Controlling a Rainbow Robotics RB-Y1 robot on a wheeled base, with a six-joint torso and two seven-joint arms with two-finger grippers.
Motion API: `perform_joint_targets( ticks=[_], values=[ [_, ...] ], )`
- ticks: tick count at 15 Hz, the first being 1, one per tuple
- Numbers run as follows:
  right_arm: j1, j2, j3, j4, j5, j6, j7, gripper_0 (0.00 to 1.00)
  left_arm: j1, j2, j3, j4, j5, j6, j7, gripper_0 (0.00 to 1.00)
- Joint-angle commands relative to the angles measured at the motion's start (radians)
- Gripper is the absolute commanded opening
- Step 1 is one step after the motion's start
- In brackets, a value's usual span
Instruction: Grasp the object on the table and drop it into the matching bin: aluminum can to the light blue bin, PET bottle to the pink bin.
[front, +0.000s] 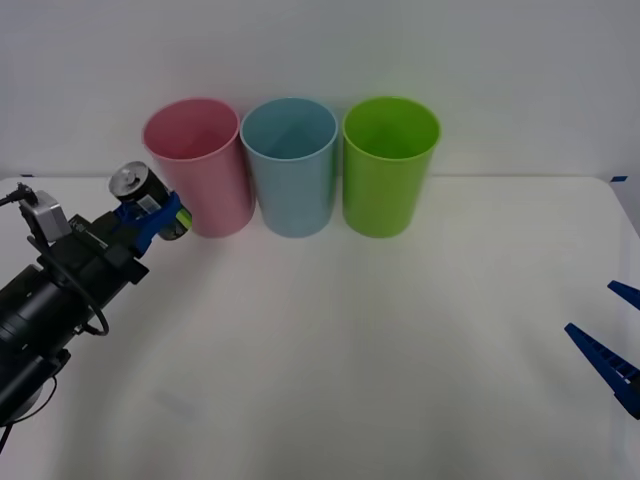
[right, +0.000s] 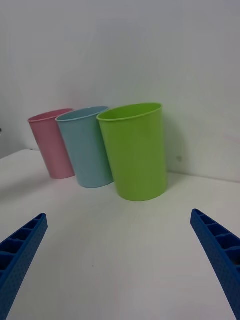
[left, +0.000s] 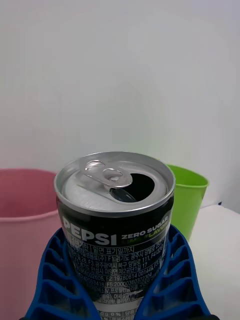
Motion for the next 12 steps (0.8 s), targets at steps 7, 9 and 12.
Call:
perform_joint_targets(
  ticks=[7, 9, 12],
  values=[
    [0.000, 0.000, 0.000, 0.000, 0.000, 0.000, 0.000, 1.00, -0.151, 0.021, -0.044, -0.009, -0.043, 0.073, 0.099, 0.01],
    [0.000, 0.000, 0.000, 0.000, 0.000, 0.000, 0.000, 1.00, -0.181, 0.027, -0.078, -0.009, -0.066, 0.113, 0.119, 0.00],
    [0.000, 0.000, 0.000, 0.000, 0.000, 0.000, 0.000, 1.00, -0.236, 0.027, -0.124, 0.002, -0.103, 0.184, 0.141, 0.00]
  ],
)
